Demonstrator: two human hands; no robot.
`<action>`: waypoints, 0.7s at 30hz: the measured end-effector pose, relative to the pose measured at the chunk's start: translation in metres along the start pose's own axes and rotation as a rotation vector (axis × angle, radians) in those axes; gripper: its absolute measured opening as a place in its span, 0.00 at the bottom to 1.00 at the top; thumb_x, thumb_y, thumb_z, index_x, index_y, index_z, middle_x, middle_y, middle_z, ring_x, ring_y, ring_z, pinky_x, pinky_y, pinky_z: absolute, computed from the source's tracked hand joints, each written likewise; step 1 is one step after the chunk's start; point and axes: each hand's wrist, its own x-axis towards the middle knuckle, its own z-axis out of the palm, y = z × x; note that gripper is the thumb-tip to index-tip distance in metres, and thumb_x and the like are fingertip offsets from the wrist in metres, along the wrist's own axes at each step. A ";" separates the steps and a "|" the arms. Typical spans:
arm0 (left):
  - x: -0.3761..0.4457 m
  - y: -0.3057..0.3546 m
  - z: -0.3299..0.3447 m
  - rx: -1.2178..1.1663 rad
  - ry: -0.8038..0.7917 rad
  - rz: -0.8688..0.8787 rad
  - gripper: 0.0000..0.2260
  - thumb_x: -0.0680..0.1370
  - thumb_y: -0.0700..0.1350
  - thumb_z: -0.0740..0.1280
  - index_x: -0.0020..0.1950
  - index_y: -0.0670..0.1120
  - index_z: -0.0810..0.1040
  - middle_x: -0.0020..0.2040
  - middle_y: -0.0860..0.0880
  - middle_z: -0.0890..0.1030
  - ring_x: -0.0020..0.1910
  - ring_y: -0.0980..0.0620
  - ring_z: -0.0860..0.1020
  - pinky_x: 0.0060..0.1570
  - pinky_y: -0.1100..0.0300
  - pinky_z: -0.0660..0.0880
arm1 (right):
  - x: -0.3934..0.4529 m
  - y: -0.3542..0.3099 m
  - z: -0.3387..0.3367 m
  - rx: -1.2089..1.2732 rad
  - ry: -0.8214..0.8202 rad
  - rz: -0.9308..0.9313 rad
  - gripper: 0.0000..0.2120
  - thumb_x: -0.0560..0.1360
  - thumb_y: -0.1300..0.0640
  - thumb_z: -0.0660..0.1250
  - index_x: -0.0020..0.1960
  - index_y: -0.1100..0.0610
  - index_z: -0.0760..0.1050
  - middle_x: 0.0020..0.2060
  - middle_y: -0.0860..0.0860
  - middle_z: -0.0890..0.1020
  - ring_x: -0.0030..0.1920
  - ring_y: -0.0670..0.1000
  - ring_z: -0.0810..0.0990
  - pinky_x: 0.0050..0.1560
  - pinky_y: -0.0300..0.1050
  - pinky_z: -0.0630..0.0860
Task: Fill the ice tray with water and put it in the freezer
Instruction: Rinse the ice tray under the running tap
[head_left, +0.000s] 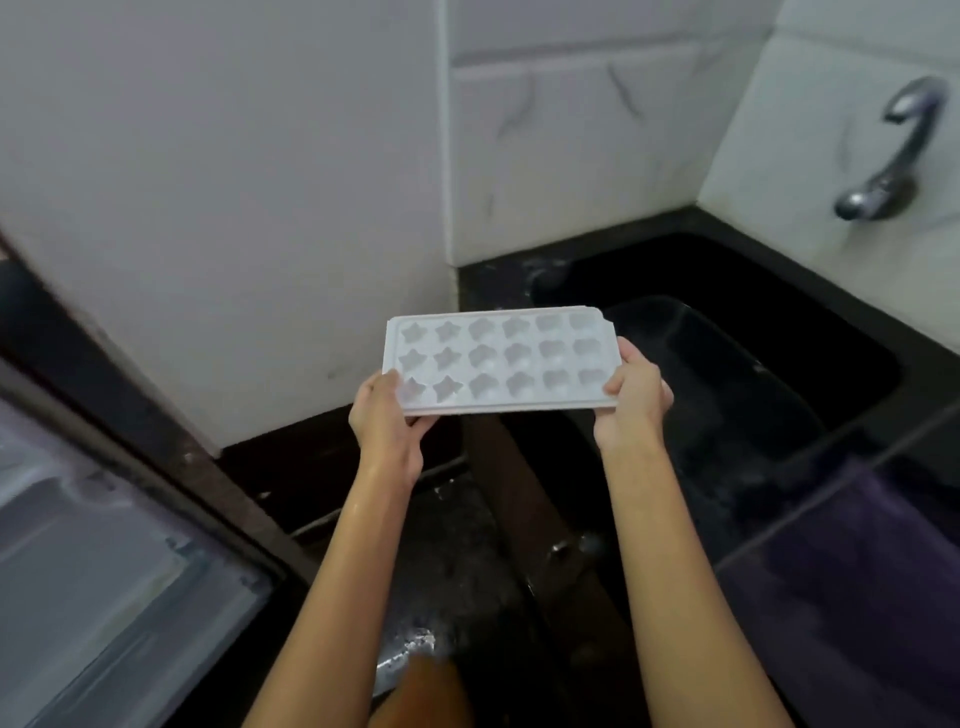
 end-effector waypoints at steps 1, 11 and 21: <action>0.001 -0.006 0.013 0.015 -0.024 -0.020 0.11 0.79 0.42 0.62 0.61 0.44 0.73 0.54 0.45 0.81 0.52 0.46 0.81 0.44 0.50 0.80 | 0.006 -0.006 -0.009 0.007 0.031 -0.007 0.31 0.57 0.73 0.52 0.56 0.64 0.80 0.51 0.59 0.84 0.51 0.60 0.84 0.47 0.51 0.83; 0.013 -0.075 0.139 0.152 -0.353 -0.258 0.09 0.80 0.44 0.61 0.59 0.45 0.74 0.56 0.44 0.81 0.54 0.45 0.80 0.46 0.50 0.80 | 0.069 -0.075 -0.076 0.150 0.307 -0.114 0.29 0.57 0.73 0.53 0.52 0.62 0.82 0.48 0.55 0.85 0.48 0.57 0.83 0.44 0.47 0.82; 0.048 -0.132 0.257 0.225 -0.750 -0.443 0.13 0.80 0.49 0.60 0.61 0.44 0.76 0.54 0.44 0.83 0.52 0.45 0.82 0.42 0.49 0.80 | 0.148 -0.124 -0.105 0.272 0.554 -0.175 0.28 0.59 0.74 0.54 0.50 0.59 0.84 0.51 0.55 0.85 0.51 0.59 0.83 0.52 0.51 0.82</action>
